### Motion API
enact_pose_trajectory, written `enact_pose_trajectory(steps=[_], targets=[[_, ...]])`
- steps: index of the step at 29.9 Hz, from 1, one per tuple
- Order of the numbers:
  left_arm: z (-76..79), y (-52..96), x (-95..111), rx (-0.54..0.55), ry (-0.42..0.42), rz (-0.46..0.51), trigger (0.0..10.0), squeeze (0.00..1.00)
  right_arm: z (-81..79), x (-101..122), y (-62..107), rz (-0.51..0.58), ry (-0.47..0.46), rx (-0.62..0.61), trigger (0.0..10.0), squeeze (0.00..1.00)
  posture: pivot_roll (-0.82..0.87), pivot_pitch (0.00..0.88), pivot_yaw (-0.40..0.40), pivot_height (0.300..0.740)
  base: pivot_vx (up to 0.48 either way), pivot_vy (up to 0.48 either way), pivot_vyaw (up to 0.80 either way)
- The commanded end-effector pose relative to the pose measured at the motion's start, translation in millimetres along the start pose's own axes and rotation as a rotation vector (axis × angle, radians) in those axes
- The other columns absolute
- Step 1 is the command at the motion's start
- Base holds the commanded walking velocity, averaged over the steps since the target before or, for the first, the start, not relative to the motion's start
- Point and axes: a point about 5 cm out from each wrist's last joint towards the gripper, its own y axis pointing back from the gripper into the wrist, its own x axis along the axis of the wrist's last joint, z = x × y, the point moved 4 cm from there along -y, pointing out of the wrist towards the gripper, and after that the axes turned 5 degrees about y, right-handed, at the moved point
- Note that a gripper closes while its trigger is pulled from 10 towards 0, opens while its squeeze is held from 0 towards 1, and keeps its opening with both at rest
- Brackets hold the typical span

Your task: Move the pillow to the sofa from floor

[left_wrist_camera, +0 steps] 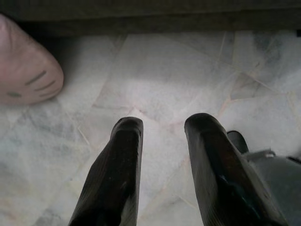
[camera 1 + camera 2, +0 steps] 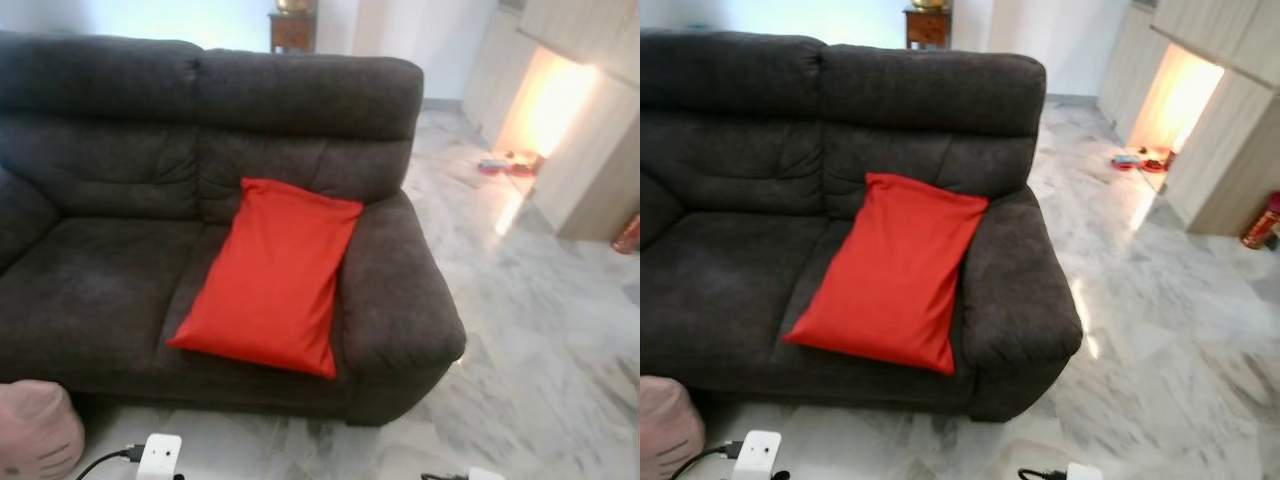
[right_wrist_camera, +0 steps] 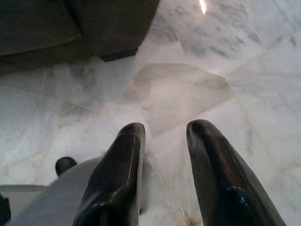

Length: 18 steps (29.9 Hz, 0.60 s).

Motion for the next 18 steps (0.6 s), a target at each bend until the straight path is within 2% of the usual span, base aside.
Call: enact_pose_trajectory(steps=[1,18], targets=[[4.3,0.0,-1.2,-0.007,0.010,-0.007,10.0,0.00,3.3,5.3,-1.0,0.016,0.006,-0.006,10.0,0.00,0.01,0.000,-0.014,0.740,0.000,0.330,0.00],[5.6,0.0,-1.9,-0.006,0.020,-0.010,10.0,0.00,4.4,7.8,-1.4,0.026,0.006,-0.003,10.0,0.00,0.01,0.015,-0.022,0.740,0.000,0.327,0.00]])
